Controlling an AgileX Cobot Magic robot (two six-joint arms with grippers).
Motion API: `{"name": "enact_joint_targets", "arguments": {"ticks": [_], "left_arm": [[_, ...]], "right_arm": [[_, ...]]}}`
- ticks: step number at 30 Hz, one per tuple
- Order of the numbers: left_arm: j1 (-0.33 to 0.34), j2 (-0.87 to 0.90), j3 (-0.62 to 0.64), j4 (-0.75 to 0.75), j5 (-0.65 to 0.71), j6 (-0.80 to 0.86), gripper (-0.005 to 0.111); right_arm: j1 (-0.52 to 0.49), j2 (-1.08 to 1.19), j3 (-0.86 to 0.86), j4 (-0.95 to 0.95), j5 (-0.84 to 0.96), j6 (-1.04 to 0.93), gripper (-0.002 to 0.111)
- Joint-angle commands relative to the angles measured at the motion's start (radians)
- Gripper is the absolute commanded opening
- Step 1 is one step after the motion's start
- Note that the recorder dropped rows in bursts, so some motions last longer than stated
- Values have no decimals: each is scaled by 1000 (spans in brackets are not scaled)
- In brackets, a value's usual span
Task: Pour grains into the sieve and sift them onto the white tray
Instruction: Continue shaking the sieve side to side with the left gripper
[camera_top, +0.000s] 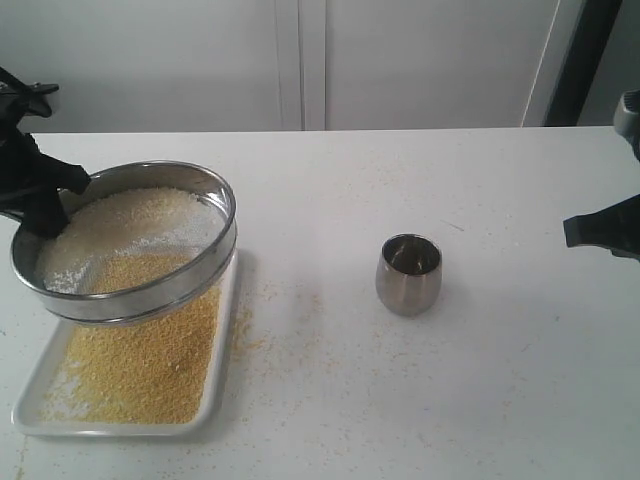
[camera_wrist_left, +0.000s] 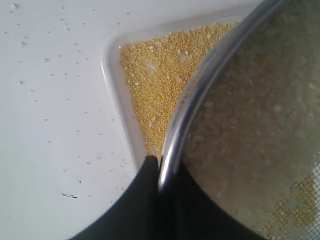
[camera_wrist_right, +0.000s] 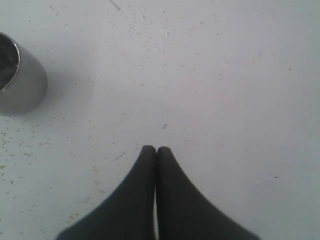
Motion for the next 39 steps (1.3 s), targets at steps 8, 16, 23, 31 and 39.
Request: {"name": "enact_joint_targets", "arguments": {"ticks": [8,16,23,31,39], "left_arm": [[-5,-11,-8,-130,69,318,0],[-30,-9,15,-189,137,497,0],[-52,-15,113,17,-164,207,0],[-29,-20,162,160,-276,-84,0],[21,-19,161,-185,-260,-74,0]], "right_arm": [[-4,-7,-5,0,-6,-3,0],[-4,-7,-5,0,-6,-3,0],[-4,-7,-5,0,-6,-3,0],[-4,-7,-5,0,-6,-3,0],[-4,-7,-5,0,-6,-3,0]]}}
